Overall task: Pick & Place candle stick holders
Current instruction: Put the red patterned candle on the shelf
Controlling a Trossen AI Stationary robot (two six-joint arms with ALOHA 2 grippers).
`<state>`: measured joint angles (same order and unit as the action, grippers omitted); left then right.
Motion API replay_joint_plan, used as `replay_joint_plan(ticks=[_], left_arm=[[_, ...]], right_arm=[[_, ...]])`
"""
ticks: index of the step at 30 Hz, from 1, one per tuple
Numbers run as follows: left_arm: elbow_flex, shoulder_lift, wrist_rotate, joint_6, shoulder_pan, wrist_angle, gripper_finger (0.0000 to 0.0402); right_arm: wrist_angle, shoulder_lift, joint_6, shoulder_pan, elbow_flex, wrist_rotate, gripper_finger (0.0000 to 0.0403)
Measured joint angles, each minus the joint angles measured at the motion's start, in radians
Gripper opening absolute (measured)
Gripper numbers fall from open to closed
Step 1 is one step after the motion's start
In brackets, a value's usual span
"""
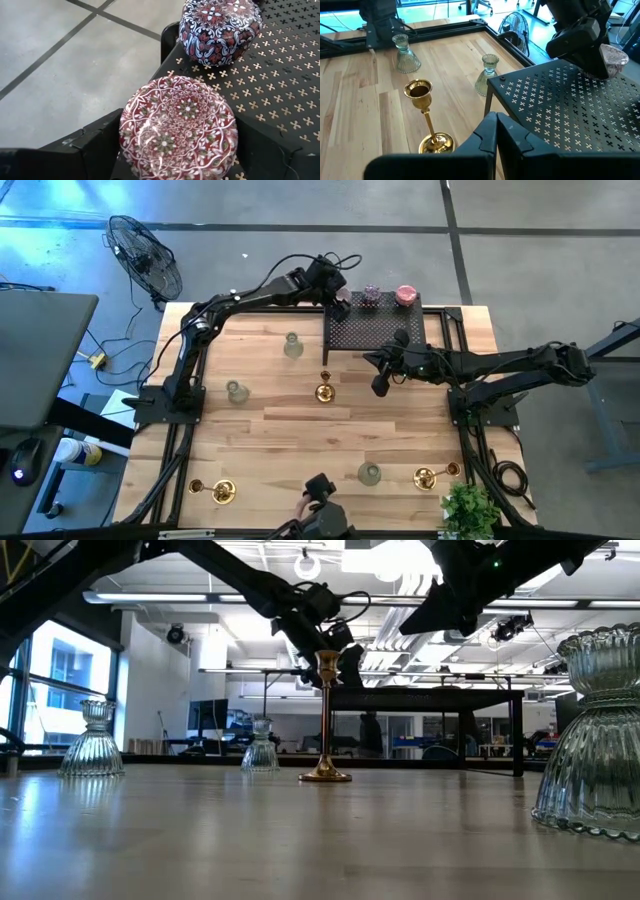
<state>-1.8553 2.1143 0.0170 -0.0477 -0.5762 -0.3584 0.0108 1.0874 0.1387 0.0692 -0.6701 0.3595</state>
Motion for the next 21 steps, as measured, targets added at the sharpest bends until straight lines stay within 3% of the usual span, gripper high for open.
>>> replay_joint_plan(ticks=[7, 11, 17, 21], left_arm=[[-0.002, 0.000, 0.000, -0.017, 0.000, 0.009, 0.0336], [-0.063, 0.000, -0.025, -0.061, 0.000, -0.053, 0.0336], [-0.216, -0.002, -0.022, -0.114, 0.005, -0.276, 0.0327], [-0.299, -0.003, -0.040, -0.161, 0.022, -0.467, 0.0285]], right_arm=[[-0.003, 0.000, 0.000, 0.000, 0.000, 0.000, 0.0000], [-0.010, 0.000, 0.000, 0.000, 0.000, 0.000, 0.0000], [-0.015, 0.000, 0.001, 0.000, 0.000, 0.000, 0.0000], [-0.015, 0.000, 0.002, 0.000, 0.000, 0.000, 0.0000]])
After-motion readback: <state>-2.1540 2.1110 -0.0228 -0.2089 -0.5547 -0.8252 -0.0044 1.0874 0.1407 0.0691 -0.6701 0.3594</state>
